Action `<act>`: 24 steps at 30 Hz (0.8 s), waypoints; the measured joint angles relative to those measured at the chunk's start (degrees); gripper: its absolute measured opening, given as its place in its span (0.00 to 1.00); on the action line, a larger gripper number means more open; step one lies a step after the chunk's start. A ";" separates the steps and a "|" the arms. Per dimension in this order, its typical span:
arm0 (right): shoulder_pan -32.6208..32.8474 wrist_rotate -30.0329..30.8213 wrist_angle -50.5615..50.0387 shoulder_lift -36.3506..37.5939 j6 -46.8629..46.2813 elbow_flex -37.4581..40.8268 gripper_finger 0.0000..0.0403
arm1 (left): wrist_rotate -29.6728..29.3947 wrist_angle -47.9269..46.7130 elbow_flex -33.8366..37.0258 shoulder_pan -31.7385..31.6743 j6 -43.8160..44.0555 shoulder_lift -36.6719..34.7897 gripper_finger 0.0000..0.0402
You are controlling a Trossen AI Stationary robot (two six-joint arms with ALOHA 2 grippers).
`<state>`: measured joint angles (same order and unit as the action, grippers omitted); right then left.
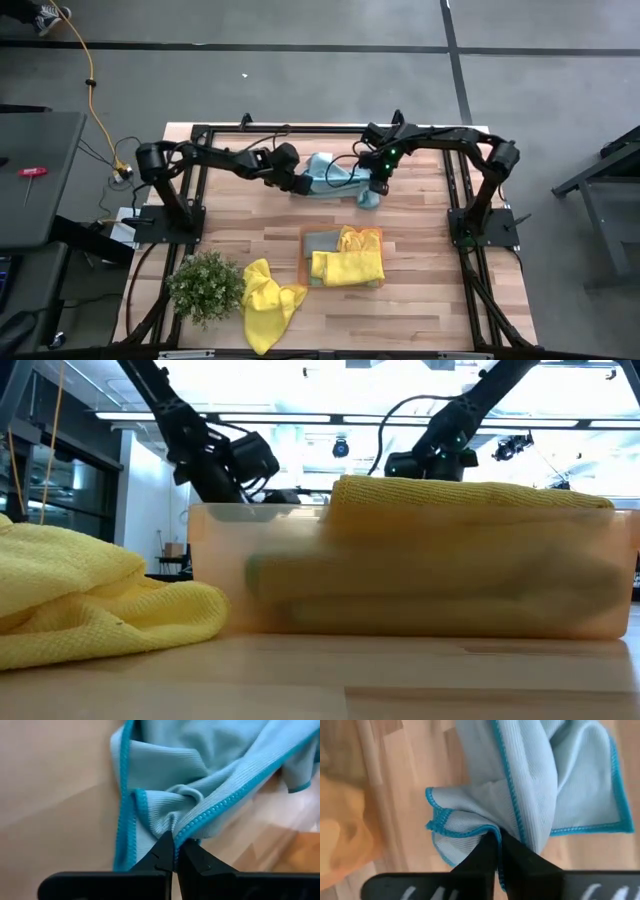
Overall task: Fold microfiber towels
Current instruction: Fold the blue microfiber towel
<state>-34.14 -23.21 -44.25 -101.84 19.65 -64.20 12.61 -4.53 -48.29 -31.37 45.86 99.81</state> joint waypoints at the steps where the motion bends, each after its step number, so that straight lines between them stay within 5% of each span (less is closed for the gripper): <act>1: -0.53 -0.04 0.02 0.00 0.84 -0.36 0.03 | 0.01 -0.03 0.00 -0.27 0.49 0.13 0.00; 8: -3.78 -0.30 -2.86 0.00 1.77 -4.28 0.28 | 0.51 -0.25 0.00 -3.26 0.54 0.11 0.00; 13: -5.12 -0.09 -7.49 0.02 -5.94 -9.36 0.45 | 4.46 -0.16 0.00 -5.24 -2.15 0.11 0.00; 24: 0.20 6.19 -11.97 1.05 -41.57 -7.99 0.48 | 8.47 -0.18 0.00 -4.67 -7.46 0.11 0.00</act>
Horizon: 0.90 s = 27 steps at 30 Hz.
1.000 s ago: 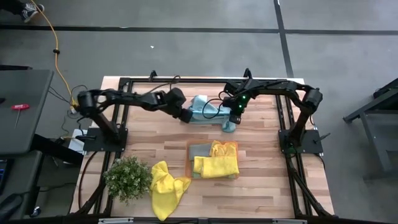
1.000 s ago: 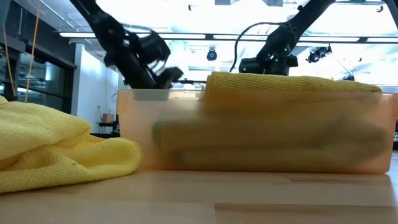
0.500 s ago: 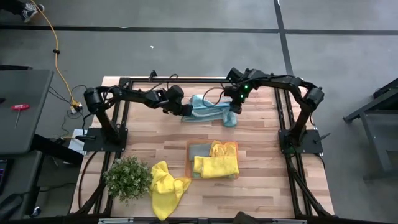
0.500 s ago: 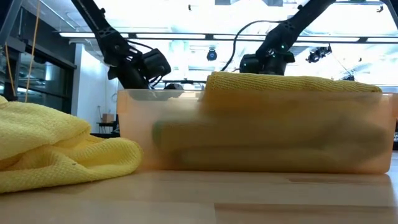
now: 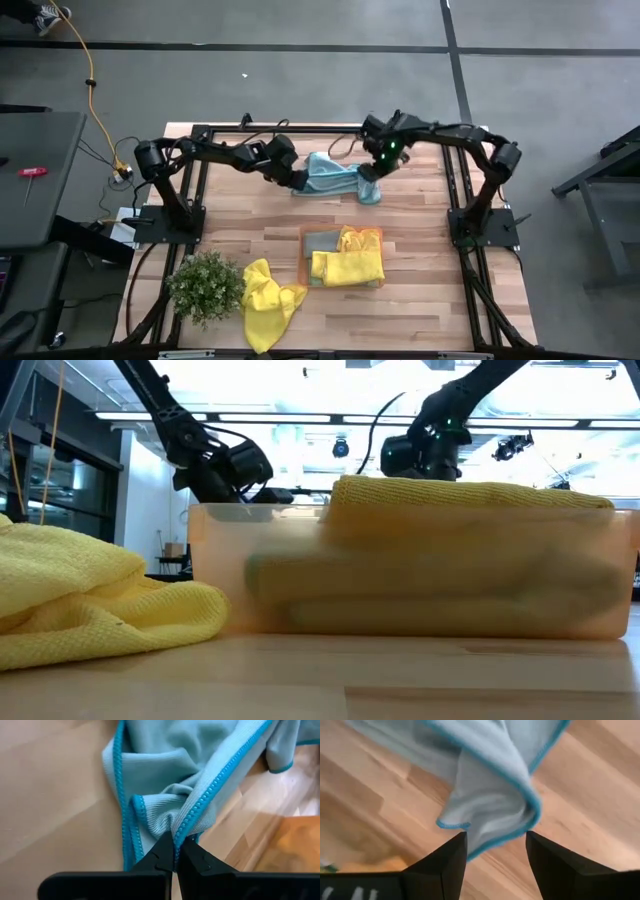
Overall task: Fold microfiber towels
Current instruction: Fold the blue microfiber towel
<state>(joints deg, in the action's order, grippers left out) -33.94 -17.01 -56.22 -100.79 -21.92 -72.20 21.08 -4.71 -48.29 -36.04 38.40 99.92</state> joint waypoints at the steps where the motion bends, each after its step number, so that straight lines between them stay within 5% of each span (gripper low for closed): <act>1: 1.56 2.09 0.19 0.68 -1.86 0.65 0.48 | 0.00 0.02 0.00 0.14 -0.13 0.00 0.00; 5: 6.40 9.96 1.80 4.03 -9.95 3.13 0.48 | 0.42 0.26 -0.02 0.22 -1.92 0.00 0.00; 12: 10.57 12.90 6.47 5.59 -23.53 4.65 0.48 | 0.44 0.21 -0.02 0.01 -4.14 0.00 0.00; 27: 11.62 14.15 5.91 3.05 -29.08 4.67 0.41 | 0.44 0.15 -0.02 0.07 -3.43 0.00 0.00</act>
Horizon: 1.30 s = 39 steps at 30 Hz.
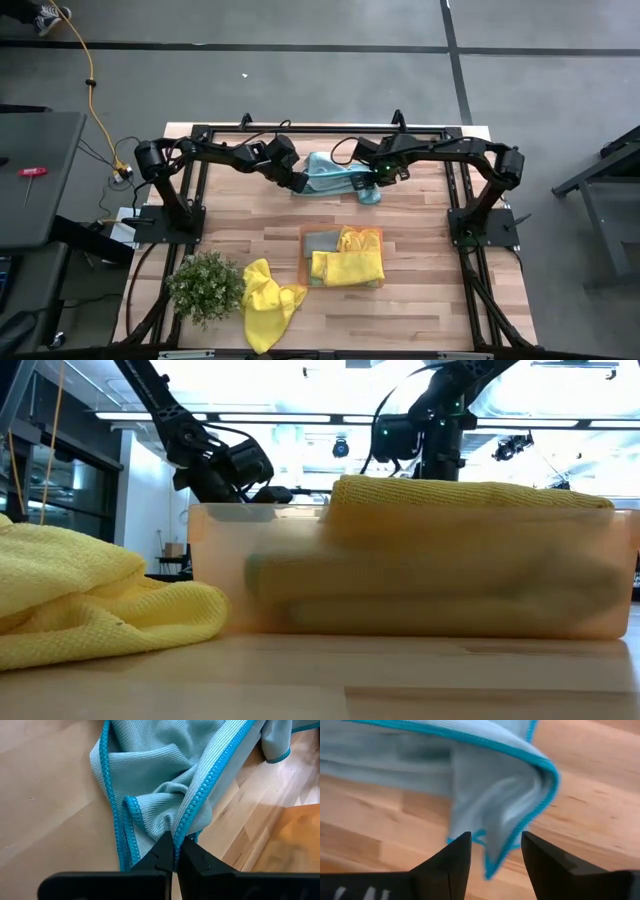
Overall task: Fold microfiber towels
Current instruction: Fold the blue microfiber towel
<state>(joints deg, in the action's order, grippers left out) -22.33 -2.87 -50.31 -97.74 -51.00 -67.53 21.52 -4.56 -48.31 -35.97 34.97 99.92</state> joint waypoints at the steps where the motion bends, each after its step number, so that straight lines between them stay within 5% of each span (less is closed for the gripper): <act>1: 0.05 -0.42 0.93 -0.09 -0.17 0.00 0.40 | 0.02 0.00 0.00 0.00 0.32 0.00 0.00; 7: 0.26 -1.12 0.66 -0.28 0.54 0.00 0.31 | 0.02 0.01 0.00 0.00 0.48 0.00 0.00; 14: 0.26 0.94 2.41 0.56 6.53 0.00 0.03 | 1.31 -0.06 0.00 -0.34 0.16 -0.45 0.00; 23: -4.72 1.24 1.20 11.30 16.69 -2.00 0.00 | 10.16 -2.78 -3.95 -6.20 -3.89 -8.04 0.00; 30: -11.26 -0.45 -0.02 15.37 26.58 -4.54 0.00 | 9.86 -17.37 -14.94 -10.79 -16.43 -13.37 0.00; 34: -14.64 -1.74 0.45 15.26 36.04 -6.74 0.00 | 8.14 -28.27 -24.08 -13.52 -26.78 -13.40 0.00; 39: -20.55 -1.67 -1.08 15.24 45.74 -12.17 0.00 | -1.51 -39.95 -33.68 -16.51 -40.89 -13.11 0.00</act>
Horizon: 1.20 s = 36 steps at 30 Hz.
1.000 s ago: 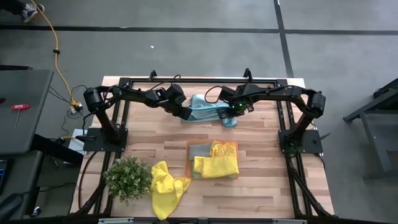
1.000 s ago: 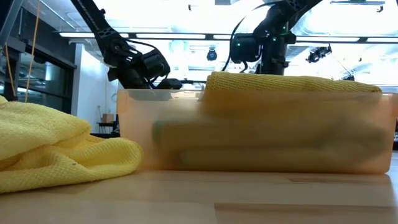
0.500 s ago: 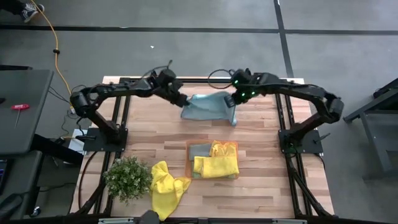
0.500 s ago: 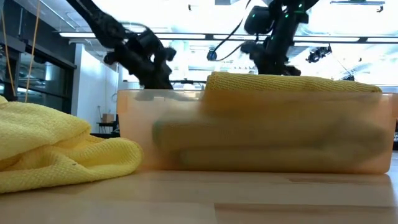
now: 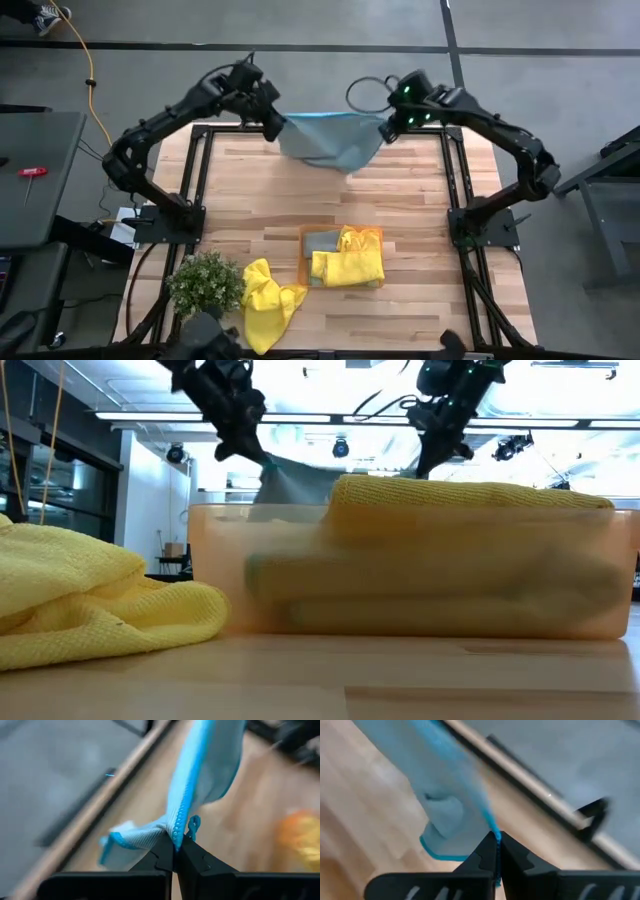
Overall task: Fold microfiber towels
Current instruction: Fold the blue microfiber towel
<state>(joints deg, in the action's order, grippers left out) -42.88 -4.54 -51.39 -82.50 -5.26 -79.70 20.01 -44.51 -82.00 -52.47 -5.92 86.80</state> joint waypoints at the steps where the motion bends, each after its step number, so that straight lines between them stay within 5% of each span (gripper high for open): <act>1: -1.23 0.00 -0.55 0.00 1.98 -1.32 0.00 | -2.08 -1.88 -1.63 -0.49 -2.36 0.00 0.00; 8: -6.94 -3.37 -2.09 0.00 8.85 -7.95 0.00 | -9.28 -11.48 -7.92 -2.82 -12.65 0.09 0.00; 25: -8.17 -1.67 -1.54 -0.07 10.07 -20.93 0.00 | -22.02 -8.29 -20.62 -2.86 -21.71 0.09 0.01; 36: -9.13 -0.78 -4.35 -0.35 9.63 -21.73 0.00 | -24.55 -16.79 -20.63 -2.79 -18.29 0.09 0.01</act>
<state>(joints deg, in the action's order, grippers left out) -52.01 -5.32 -55.74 -82.85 4.37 -101.43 -4.54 -61.30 -102.63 -55.27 -24.21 86.89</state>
